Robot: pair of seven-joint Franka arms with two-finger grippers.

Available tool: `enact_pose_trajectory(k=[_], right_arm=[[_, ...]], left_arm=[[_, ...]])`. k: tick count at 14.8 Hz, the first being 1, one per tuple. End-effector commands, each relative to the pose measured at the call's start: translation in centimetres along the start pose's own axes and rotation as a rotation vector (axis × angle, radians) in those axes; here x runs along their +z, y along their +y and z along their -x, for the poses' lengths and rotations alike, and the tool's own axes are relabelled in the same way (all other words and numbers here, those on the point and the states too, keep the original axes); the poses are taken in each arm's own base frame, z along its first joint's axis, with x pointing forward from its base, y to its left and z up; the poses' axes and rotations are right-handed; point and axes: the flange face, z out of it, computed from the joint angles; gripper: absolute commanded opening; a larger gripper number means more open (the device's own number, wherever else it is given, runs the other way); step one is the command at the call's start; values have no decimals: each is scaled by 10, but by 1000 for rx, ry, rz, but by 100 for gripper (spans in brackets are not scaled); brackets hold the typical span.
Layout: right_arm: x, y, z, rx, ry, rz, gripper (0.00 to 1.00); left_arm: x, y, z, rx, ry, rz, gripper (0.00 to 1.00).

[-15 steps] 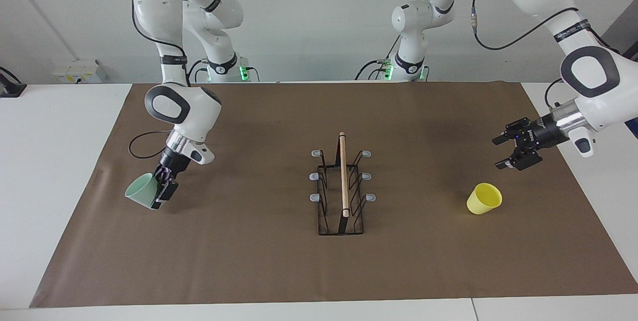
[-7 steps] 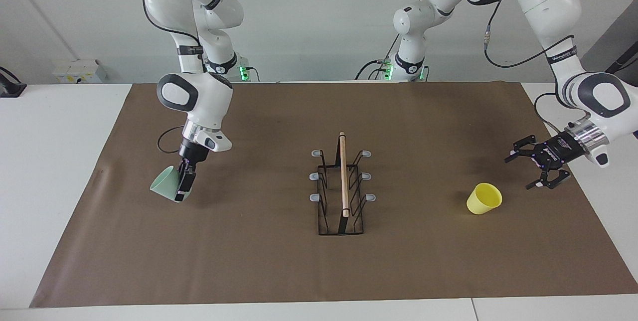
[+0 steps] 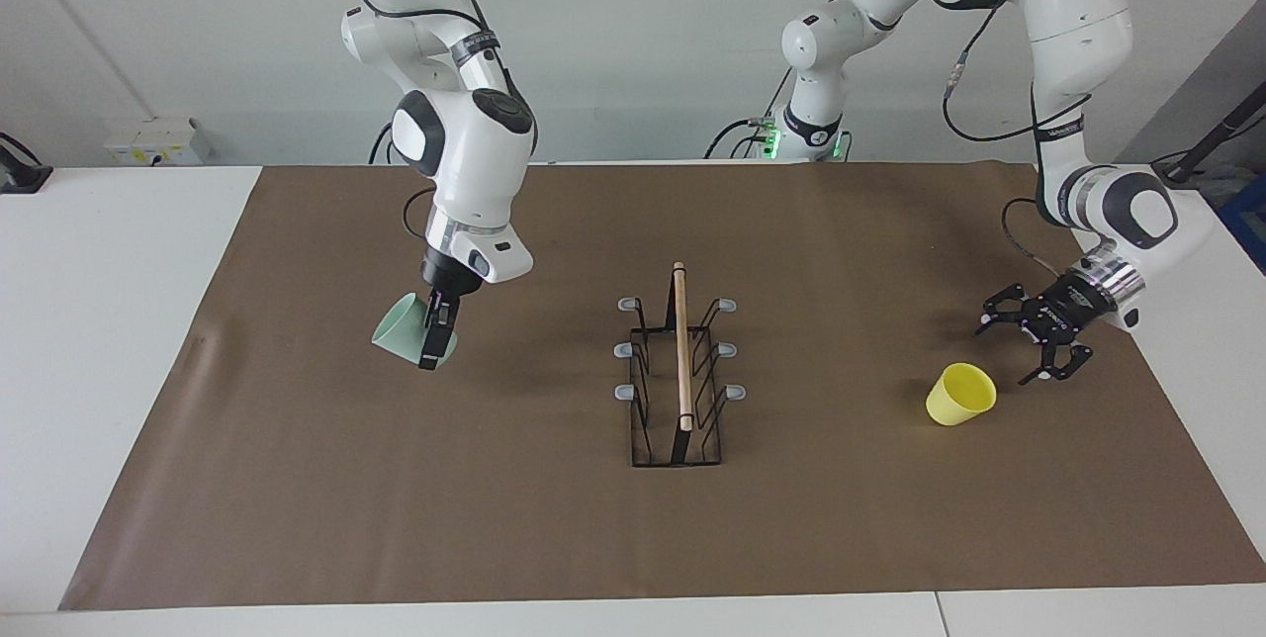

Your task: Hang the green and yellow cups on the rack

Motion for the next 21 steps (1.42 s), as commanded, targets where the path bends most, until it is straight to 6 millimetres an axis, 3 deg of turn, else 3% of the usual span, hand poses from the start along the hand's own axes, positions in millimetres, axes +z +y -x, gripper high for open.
enact_pose_trajectory(k=[1, 6, 8, 13, 21], right_arm=[[-3, 0, -1, 47, 70, -53, 0], [-25, 2, 1, 207, 231, -164, 0], [-41, 3, 2, 286, 325, -197, 0], [-61, 9, 1, 545, 635, -333, 0], [-87, 27, 7, 800, 1160, -245, 0]], left_arm=[[2, -10, -6, -23, -62, 65, 100], [36, -13, -16, -9, -119, 114, 100], [39, -12, -21, -14, -131, 128, 100], [58, -9, -16, 1, -130, 147, 100], [76, -3, -12, -14, -143, 172, 100]])
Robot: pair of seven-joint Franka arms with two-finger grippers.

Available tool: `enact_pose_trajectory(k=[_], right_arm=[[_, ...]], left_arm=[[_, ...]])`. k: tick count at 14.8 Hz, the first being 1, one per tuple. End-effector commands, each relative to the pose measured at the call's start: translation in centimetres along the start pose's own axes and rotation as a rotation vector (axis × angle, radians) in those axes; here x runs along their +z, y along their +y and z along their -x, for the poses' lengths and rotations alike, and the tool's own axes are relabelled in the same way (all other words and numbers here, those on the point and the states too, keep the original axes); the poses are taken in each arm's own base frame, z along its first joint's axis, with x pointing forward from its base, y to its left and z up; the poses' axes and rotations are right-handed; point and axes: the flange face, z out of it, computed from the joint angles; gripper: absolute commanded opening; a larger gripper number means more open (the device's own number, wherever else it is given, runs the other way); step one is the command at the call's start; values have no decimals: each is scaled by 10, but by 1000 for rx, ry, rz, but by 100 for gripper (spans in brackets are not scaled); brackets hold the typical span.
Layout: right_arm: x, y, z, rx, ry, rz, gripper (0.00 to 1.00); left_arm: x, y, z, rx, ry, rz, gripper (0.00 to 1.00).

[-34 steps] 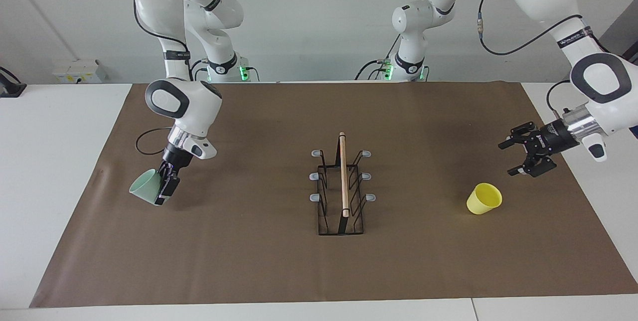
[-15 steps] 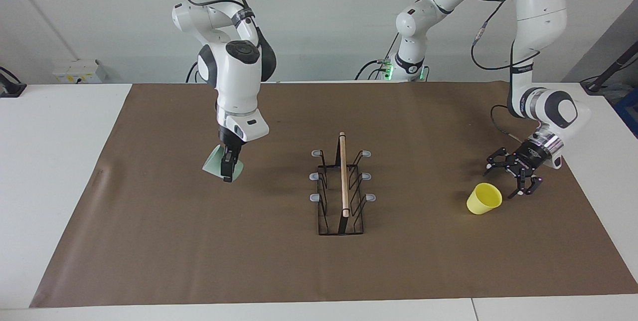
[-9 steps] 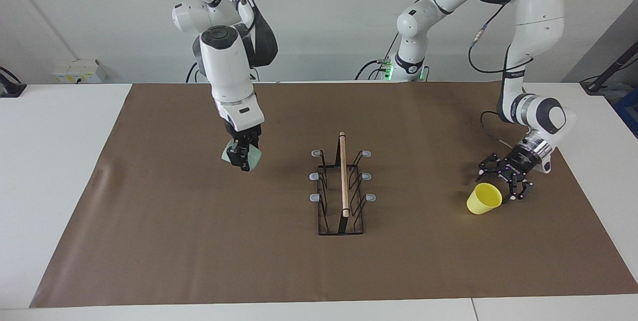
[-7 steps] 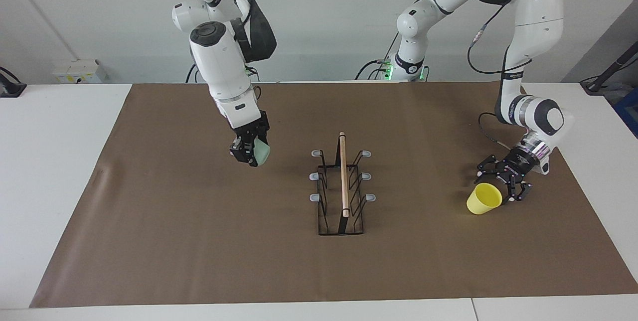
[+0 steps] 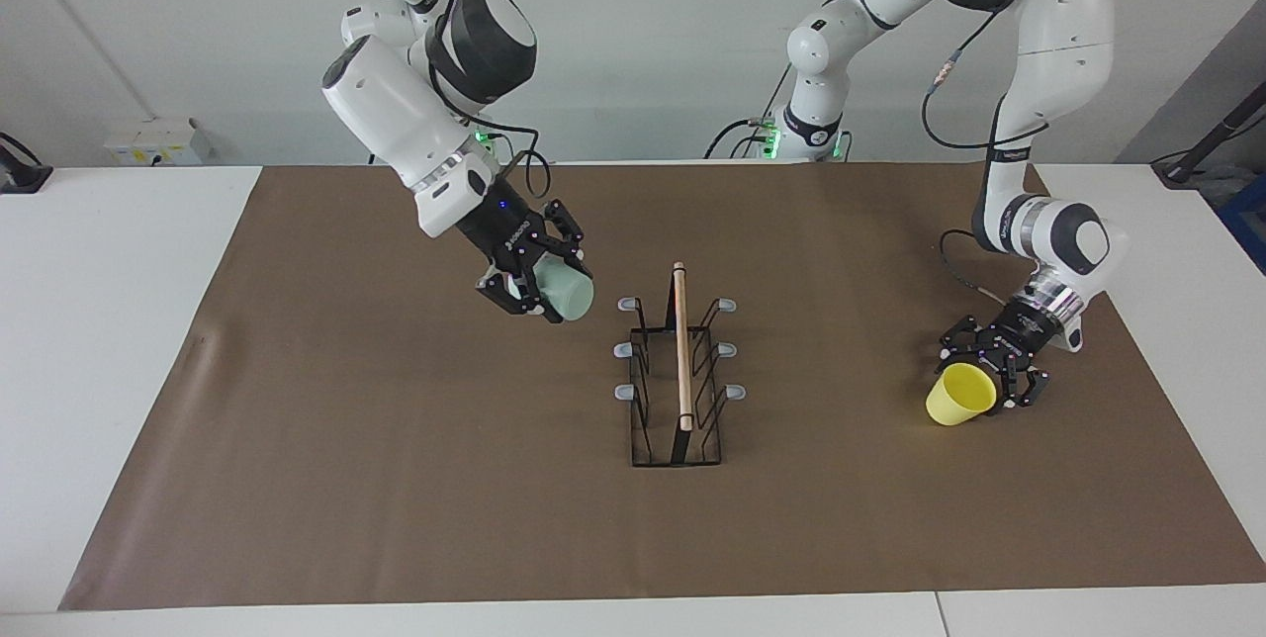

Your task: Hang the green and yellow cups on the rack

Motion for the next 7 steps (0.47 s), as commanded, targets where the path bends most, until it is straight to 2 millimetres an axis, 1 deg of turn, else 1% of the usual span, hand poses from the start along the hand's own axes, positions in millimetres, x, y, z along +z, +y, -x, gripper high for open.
enact_pose_trajectory(k=[1, 3, 5, 7], right_arm=[[-9, -5, 3, 35, 181, -13, 0], [-6, -21, 7, 100, 305, -14, 0], [-1, -36, 10, 106, 379, -10, 0], [4, -52, 23, 81, 413, 7, 0]], left_arm=[[11, 7, -7, 3, -27, 26, 100], [16, 6, -4, 29, -33, 29, 100], [17, 7, -4, 29, -36, 33, 100], [20, 6, -3, 36, -39, 35, 100]])
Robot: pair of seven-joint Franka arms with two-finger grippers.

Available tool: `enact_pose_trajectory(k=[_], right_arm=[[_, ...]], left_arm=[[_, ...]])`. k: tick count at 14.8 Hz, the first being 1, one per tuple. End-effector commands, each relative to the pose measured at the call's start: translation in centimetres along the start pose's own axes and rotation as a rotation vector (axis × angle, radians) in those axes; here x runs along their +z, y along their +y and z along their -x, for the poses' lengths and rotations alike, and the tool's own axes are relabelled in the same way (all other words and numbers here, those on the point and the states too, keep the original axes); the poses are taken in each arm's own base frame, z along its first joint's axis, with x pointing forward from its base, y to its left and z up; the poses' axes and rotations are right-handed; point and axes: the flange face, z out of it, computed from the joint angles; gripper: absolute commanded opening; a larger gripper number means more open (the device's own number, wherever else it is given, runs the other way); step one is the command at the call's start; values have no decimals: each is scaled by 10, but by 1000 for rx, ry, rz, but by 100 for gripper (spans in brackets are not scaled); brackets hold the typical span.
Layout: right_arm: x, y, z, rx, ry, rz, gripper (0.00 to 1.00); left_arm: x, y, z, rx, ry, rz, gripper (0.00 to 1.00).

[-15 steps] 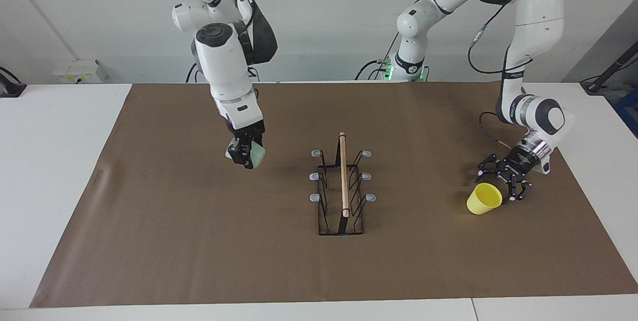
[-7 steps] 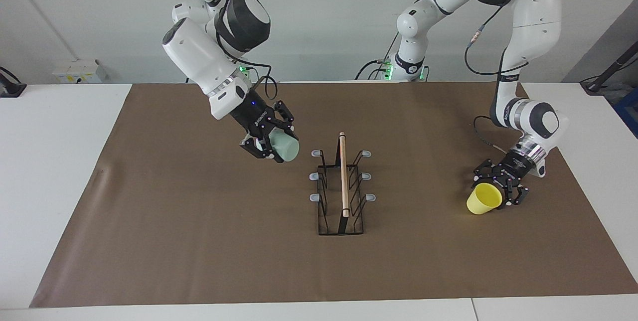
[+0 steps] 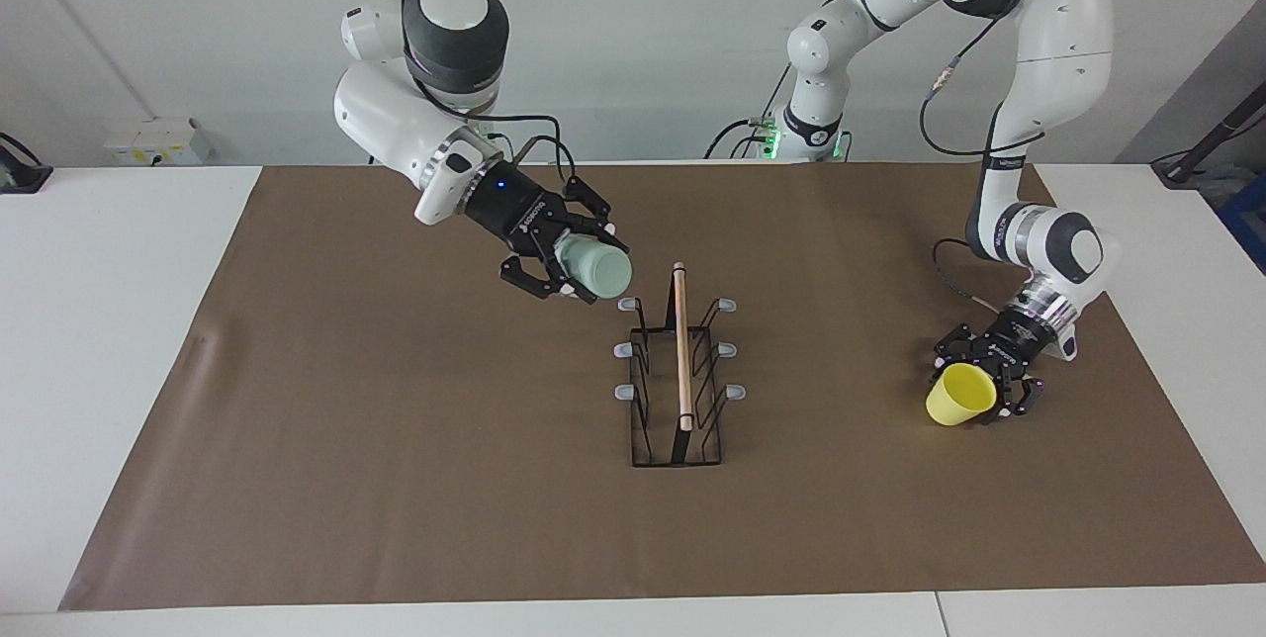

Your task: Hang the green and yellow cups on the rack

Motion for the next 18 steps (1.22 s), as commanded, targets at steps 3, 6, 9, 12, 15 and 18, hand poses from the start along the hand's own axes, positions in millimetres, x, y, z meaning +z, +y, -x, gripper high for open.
enact_pose_trajectory(k=[3, 6, 9, 12, 15, 18], right_arm=[[-9, -41, 49, -2, 133, 35, 0], [1, -62, 79, 13, 187, 55, 0], [21, -77, 102, -3, 200, 66, 0], [33, -76, 117, -13, 217, 64, 0], [44, -64, 142, -65, 203, 64, 0], [49, -64, 148, -30, 208, 78, 0]], left_arm=[[15, 1, 1, 38, -22, 37, 100], [16, 1, 0, 39, -18, 43, 100], [18, -1, -2, 51, -15, 46, 90], [22, -4, 1, 41, -36, 57, 43], [22, -3, 2, 58, -42, 71, 0], [17, 0, 5, 185, -38, 60, 0]])
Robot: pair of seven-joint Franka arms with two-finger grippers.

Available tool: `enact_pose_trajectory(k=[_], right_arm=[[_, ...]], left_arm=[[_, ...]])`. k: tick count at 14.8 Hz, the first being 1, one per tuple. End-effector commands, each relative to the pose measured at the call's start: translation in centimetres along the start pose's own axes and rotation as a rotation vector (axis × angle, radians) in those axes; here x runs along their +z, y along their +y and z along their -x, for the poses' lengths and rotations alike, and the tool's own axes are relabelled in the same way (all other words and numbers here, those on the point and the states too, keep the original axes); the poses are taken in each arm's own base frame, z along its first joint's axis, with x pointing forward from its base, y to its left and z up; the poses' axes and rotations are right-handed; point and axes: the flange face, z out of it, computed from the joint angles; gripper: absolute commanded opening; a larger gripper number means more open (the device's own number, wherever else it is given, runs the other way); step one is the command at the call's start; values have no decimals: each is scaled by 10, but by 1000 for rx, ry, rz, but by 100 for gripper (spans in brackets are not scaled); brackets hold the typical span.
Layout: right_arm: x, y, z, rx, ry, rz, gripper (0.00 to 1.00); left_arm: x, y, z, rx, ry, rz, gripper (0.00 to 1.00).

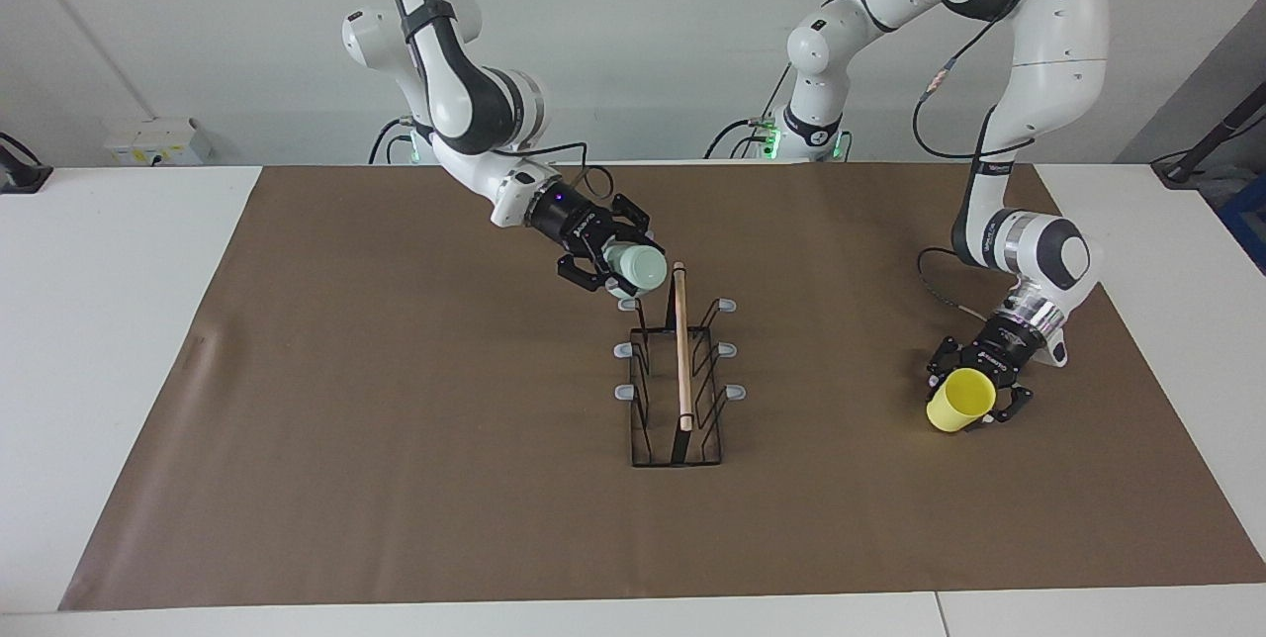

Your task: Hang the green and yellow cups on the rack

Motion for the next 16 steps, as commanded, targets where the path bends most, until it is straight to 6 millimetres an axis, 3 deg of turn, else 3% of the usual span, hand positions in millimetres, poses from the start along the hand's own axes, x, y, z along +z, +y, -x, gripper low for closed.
enact_pose_trajectory(k=[1, 5, 9, 14, 16], right_arm=[[1, 1, 2, 5, 17, 20, 0], [5, 3, -4, 4, 26, 23, 0], [13, 6, -13, -6, 19, 39, 0], [16, 8, -1, 6, 8, 35, 0], [14, 7, 4, 8, 5, 36, 0]], left_arm=[[-5, 11, 5, 90, 11, -3, 0], [-16, 37, 26, 237, 74, -40, 0], [-21, 42, 35, 296, 99, -30, 0], [-25, 47, 47, 413, 141, -30, 0], [-21, 50, 61, 485, 179, -57, 0]])
